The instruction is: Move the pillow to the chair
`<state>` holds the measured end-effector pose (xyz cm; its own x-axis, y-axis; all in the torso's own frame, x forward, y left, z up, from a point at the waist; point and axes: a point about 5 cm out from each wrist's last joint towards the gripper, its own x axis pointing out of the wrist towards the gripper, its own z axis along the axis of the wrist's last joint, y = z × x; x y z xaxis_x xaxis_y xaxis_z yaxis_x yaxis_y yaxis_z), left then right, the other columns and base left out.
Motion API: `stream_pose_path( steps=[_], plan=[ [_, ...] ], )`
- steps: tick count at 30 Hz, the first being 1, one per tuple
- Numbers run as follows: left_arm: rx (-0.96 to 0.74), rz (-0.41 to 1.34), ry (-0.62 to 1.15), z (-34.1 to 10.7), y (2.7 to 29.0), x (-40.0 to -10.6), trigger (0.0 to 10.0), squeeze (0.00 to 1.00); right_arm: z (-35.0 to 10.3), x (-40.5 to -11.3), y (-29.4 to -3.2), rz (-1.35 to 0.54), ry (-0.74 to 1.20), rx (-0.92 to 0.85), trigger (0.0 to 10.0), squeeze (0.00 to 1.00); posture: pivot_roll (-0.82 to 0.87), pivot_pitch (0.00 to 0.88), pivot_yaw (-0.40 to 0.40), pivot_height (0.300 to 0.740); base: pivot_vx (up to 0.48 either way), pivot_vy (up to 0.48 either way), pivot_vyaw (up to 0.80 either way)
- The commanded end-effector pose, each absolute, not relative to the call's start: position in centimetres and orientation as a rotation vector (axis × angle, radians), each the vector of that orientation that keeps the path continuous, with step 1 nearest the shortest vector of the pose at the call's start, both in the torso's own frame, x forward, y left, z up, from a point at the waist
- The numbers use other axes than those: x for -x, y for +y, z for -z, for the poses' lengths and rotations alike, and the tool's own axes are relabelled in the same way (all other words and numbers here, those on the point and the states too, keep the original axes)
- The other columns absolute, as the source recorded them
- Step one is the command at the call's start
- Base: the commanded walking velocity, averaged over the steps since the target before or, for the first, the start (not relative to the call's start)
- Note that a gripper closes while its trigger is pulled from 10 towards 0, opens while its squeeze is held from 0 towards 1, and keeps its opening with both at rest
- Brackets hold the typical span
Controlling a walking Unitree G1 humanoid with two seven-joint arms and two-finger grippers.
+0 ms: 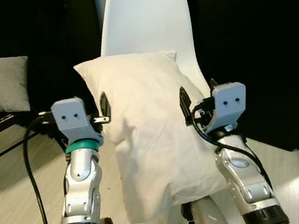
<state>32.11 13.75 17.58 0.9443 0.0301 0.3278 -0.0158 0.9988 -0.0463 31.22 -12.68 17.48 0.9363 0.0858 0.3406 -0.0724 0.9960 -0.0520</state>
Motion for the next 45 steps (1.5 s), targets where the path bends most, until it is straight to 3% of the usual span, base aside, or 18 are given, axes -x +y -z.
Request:
stream_pose_path(
  steps=[1,32,45],
  plan=[
    [0.015,-0.003,-0.304,-16.9,13.3,-31.8,10.0,0.00,-16.8,-31.4,-12.7,-0.087,-0.307,0.041,10.0,0.00,-0.05,0.053,-0.042,0.625,0.000,0.000,0.00],
    [-0.034,0.061,-0.219,-15.8,12.2,-31.5,10.0,0.00,-15.0,-31.4,-13.6,-0.012,-0.188,-0.013,10.0,0.00,-0.04,0.045,-0.023,0.739,0.000,0.000,0.00],
    [-0.011,0.060,-0.191,-15.2,12.4,-31.4,10.0,0.00,-14.2,-31.2,-12.4,-0.090,-0.152,-0.020,10.0,0.00,-0.03,0.021,-0.024,0.740,0.000,0.000,0.00]
  ],
)
